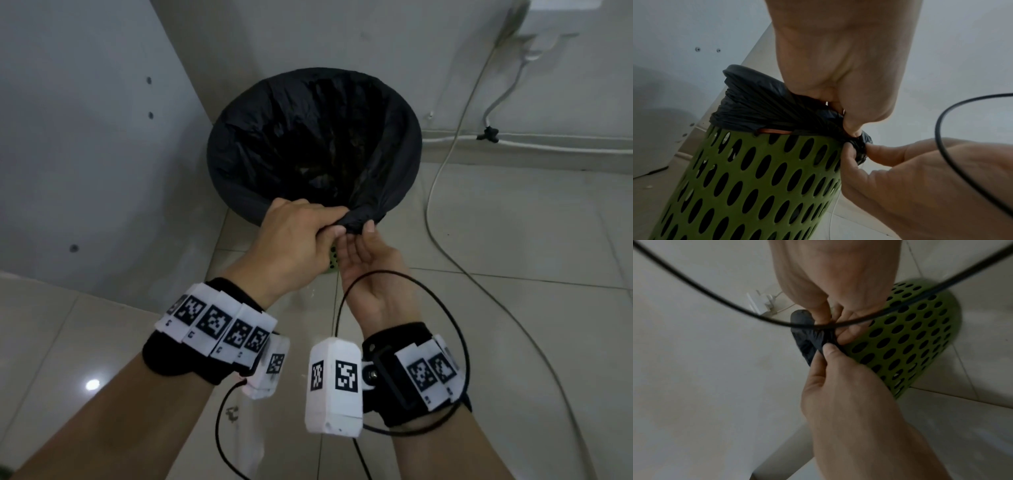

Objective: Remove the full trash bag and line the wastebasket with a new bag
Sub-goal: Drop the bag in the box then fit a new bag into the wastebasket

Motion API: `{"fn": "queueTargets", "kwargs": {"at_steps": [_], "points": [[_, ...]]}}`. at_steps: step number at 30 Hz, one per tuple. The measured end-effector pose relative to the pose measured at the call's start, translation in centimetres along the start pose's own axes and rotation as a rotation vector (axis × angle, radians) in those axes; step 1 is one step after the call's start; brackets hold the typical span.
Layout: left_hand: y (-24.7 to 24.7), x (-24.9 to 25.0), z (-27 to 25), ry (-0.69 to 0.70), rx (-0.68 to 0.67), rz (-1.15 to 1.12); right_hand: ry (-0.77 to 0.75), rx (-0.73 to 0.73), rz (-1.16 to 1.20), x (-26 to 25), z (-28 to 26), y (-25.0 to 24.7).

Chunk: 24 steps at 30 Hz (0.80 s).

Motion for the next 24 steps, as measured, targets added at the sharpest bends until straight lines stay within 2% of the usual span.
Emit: {"fn": "queueTargets", "kwargs": {"at_steps": [5,13,19,24], "points": [[-0.2,-0.3,0.0,-0.021,0.006,-0.009,0.024,-0.069,-0.041,0.1,0.7,0.3],[-0.3,0.1,-0.2,-0.041,0.003,0.002,-0.084,-0.042,-0.089,-0.7,1.2,-0.3],[0.1,-0.5,-0.3,-0.008,-0.020,-0.006,-0.122,0.090,-0.063,-1.1,1.6,-0.5],[0.3,-0.5,0.0,-0.018,-0.043,0.005,-0.127,0.187,-0.223,-2.0,1.3,-0.8]]}}
Point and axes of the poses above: each hand's wrist, its own z-axis towards the middle knuckle, its own y-axis out of the palm, x = y × z, the point moved 9 cm from there along z, towards the middle knuckle, and after that the axes turned 7 degrees about x, right-handed, at the moved point
